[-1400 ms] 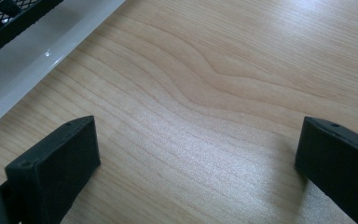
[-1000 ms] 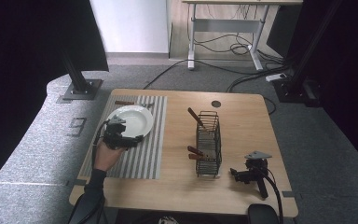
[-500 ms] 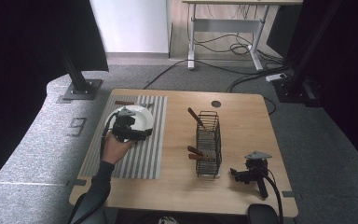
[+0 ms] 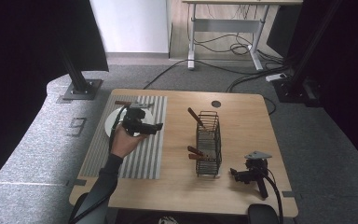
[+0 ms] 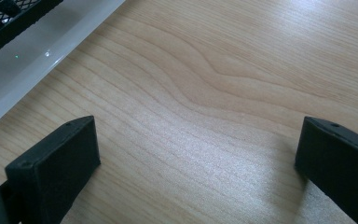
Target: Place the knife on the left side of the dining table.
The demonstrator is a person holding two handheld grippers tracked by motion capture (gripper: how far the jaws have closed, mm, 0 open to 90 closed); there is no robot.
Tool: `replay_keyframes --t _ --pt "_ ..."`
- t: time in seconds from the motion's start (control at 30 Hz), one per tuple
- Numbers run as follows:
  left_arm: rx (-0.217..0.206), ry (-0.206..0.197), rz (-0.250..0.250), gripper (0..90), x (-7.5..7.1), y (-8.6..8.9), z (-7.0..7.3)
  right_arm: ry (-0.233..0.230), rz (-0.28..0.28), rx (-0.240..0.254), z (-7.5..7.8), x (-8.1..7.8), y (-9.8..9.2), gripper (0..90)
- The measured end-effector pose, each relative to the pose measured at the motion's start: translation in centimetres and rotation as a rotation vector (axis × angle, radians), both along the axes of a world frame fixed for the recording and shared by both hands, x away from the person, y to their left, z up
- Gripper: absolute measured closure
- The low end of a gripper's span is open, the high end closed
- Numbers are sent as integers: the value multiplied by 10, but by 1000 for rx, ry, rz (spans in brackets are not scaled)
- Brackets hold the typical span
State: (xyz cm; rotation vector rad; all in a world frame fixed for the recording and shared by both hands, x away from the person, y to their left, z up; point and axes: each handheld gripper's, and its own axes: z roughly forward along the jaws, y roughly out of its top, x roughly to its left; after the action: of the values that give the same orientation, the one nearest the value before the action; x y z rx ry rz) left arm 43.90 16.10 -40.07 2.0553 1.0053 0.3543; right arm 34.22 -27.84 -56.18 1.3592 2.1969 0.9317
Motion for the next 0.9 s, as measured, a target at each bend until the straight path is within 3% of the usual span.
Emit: replay_keyframes --t 0.13,0.3,0.5,0.9 --pt "11 -7 -19 77 2 -12 7 -1 1 -1 0 0 0 0" --pt "-12 -8 -42 110 5 -28 19 -1 0 1 0 0 0 0" --pt "-7 -5 -52 131 8 -45 29 -1 0 1 0 0 0 0" --pt "-28 25 -51 164 17 -76 36 -1 -1 1 0 0 0 0"
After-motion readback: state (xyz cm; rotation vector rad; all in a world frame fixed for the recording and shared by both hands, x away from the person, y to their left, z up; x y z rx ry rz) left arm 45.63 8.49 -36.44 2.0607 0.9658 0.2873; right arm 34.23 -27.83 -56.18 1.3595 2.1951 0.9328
